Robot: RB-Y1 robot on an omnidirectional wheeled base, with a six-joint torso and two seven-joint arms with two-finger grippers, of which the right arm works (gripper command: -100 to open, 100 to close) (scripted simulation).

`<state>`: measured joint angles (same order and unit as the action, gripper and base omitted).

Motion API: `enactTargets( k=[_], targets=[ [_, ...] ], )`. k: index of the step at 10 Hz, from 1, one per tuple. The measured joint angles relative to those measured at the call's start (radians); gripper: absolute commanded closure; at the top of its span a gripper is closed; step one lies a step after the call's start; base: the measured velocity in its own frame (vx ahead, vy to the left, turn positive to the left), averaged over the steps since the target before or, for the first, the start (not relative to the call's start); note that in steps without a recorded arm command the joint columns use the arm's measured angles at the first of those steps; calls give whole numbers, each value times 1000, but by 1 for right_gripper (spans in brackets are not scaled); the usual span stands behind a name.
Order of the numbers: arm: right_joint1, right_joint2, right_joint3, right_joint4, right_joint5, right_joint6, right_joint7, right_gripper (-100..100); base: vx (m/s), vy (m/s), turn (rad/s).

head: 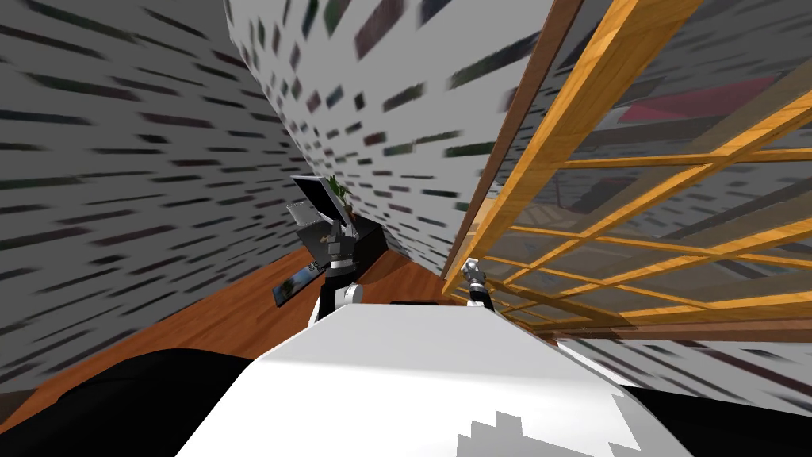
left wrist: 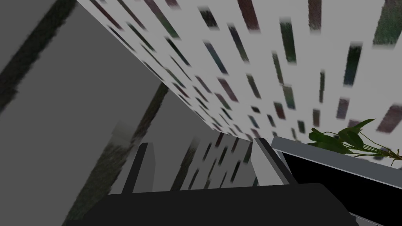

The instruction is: Pull the door open

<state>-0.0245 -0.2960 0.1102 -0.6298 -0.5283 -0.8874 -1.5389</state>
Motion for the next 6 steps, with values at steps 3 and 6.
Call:
enactTargets(
  k=[3, 6],
  targets=[
    [12, -13, 17, -8, 9, -2, -19, 100, -175, 1, 69],
    [22, -34, 52, -12, 28, -18, -55, 100, -239, -26, 102]
  ],
)
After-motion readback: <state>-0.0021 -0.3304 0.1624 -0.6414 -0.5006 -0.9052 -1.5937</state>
